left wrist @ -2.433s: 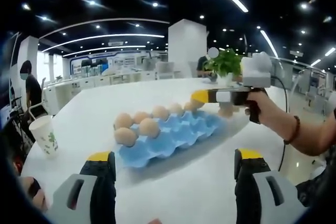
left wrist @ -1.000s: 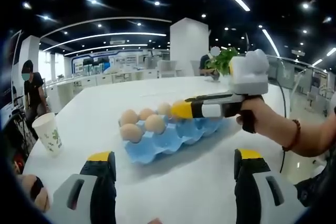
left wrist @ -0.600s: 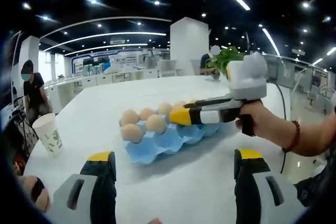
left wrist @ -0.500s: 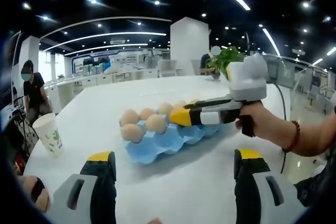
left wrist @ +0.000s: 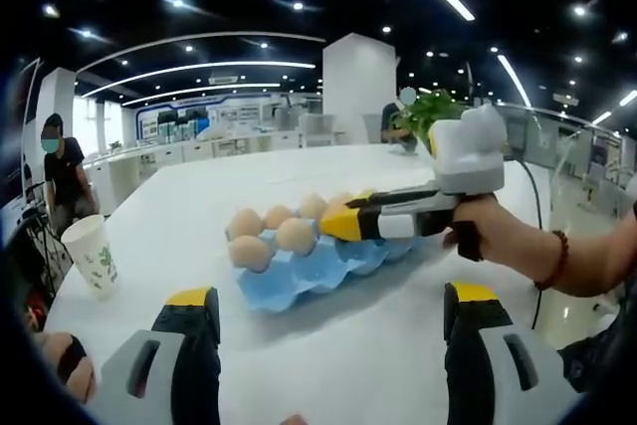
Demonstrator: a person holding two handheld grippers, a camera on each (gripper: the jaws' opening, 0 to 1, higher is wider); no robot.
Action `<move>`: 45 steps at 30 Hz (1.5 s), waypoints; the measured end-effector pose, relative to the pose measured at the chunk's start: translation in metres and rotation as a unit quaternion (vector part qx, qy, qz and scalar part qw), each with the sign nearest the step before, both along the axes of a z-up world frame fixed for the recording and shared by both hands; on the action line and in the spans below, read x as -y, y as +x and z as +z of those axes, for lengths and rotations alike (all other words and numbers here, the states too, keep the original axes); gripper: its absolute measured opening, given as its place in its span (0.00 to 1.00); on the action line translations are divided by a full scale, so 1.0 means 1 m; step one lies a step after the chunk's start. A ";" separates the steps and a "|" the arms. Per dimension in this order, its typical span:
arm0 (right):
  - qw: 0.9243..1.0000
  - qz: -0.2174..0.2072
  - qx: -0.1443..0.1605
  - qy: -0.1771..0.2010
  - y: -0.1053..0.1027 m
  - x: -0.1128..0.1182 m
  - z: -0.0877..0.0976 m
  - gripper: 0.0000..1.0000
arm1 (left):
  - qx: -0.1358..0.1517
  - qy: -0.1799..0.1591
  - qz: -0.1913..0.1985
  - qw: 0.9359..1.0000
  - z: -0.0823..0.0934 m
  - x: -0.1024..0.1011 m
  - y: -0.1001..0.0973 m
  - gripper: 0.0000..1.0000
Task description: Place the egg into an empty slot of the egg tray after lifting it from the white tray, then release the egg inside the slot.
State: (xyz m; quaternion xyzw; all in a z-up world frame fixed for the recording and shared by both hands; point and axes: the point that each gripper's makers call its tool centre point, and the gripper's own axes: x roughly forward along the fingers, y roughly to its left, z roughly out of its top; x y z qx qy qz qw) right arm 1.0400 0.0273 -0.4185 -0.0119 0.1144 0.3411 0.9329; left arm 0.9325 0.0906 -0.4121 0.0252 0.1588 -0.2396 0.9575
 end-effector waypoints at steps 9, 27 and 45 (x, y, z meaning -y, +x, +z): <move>0.999 0.010 0.037 0.009 -0.003 -0.002 0.013 0.32 | 0.000 0.001 0.000 1.000 -0.001 0.000 0.000 0.95; 0.999 0.009 0.043 0.005 -0.002 0.001 0.023 0.71 | 0.007 -0.004 0.001 1.000 0.005 0.003 -0.001 0.97; 1.000 0.007 0.030 0.000 0.001 0.020 0.023 0.79 | 0.009 -0.002 -0.002 1.000 0.008 0.007 0.001 0.97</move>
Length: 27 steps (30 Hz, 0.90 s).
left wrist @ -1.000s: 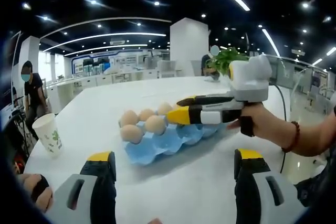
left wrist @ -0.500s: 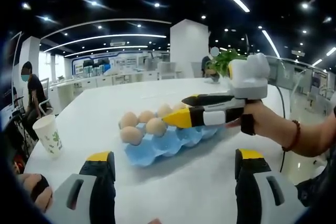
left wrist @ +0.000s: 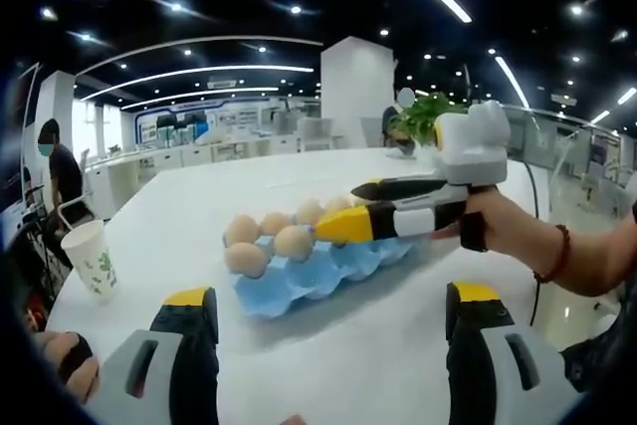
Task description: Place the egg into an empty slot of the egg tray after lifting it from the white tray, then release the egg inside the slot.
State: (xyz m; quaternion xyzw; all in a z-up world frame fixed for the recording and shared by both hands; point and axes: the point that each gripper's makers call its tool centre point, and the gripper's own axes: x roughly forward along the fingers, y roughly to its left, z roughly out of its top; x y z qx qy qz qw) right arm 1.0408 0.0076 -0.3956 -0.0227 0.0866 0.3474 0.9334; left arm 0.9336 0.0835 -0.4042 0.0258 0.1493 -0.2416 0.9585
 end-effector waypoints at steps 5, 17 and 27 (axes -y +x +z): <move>1.000 -0.009 0.004 -0.002 0.003 0.009 0.002 0.79 | 0.001 0.000 -0.001 1.000 0.001 0.002 -0.002 0.97; 1.000 -0.023 0.008 -0.010 0.008 0.027 0.007 0.78 | 0.002 0.000 -0.004 1.000 0.003 0.005 -0.002 0.97; 0.999 -0.040 0.007 -0.015 0.010 0.048 0.004 0.78 | 0.003 0.000 -0.007 1.000 0.003 0.009 -0.002 0.97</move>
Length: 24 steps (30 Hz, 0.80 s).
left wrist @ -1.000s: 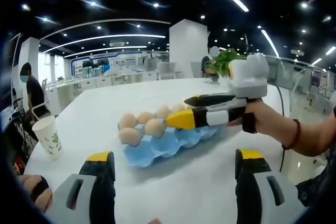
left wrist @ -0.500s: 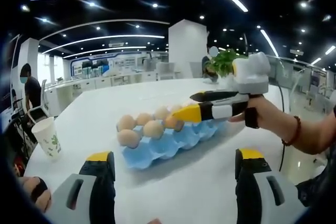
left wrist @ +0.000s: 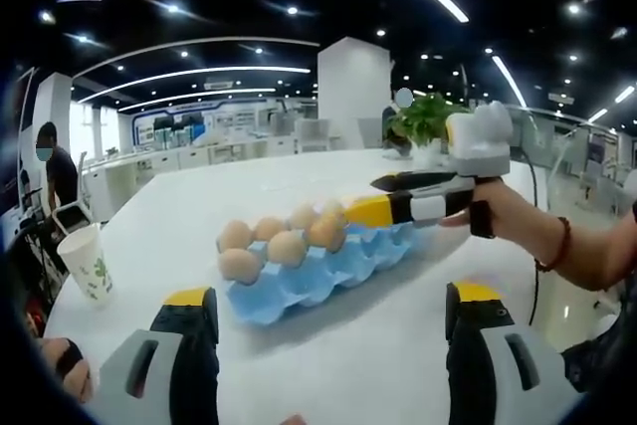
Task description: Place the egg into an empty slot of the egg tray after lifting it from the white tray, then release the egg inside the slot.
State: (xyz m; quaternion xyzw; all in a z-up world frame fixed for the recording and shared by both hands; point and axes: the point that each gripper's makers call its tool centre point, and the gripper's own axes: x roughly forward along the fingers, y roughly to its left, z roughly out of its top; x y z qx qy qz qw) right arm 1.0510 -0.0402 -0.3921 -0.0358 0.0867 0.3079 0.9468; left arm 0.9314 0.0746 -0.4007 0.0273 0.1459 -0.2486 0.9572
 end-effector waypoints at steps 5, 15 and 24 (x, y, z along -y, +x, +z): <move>1.000 -0.010 -0.004 0.003 0.002 0.010 0.000 0.78 | 0.001 0.002 -0.001 1.000 0.000 0.002 0.000 0.97; 1.000 -0.024 -0.001 -0.001 0.004 0.028 0.003 0.77 | 0.000 0.004 -0.004 1.000 -0.001 0.005 -0.001 0.96; 0.999 -0.034 0.000 -0.007 0.003 0.038 0.002 0.77 | -0.001 0.004 -0.005 1.000 -0.001 0.006 -0.001 0.96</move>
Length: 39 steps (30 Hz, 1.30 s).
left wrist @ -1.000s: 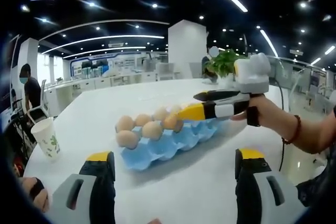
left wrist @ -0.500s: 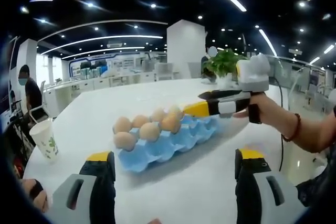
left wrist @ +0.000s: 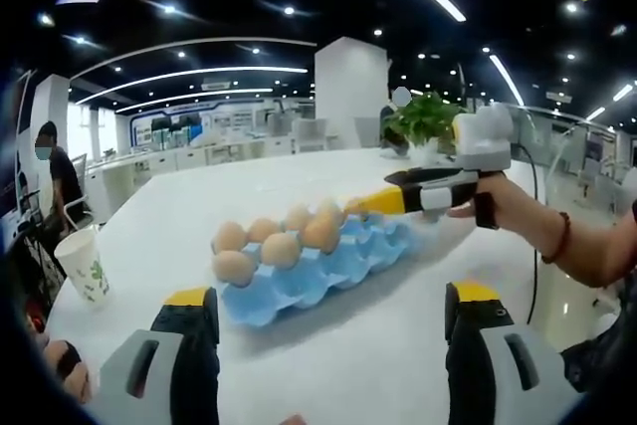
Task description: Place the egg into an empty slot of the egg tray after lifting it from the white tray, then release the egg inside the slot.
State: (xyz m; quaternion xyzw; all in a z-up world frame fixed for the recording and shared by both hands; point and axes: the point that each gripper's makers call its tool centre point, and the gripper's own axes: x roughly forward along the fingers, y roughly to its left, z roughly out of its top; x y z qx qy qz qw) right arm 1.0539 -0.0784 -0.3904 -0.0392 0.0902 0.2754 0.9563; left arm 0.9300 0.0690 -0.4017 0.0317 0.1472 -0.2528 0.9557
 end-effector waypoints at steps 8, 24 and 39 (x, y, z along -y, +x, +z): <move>1.000 -0.006 -0.004 -0.010 0.001 0.010 -0.003 0.76 | -0.002 0.000 -0.001 1.000 -0.001 0.002 0.000 0.96; 0.999 -0.030 -0.009 -0.014 0.005 0.039 -0.006 0.76 | -0.004 0.003 0.001 1.000 -0.002 0.003 0.001 0.96; 0.999 -0.051 -0.010 -0.018 0.007 0.065 -0.005 0.75 | -0.005 0.005 0.003 1.000 -0.002 0.000 0.003 0.96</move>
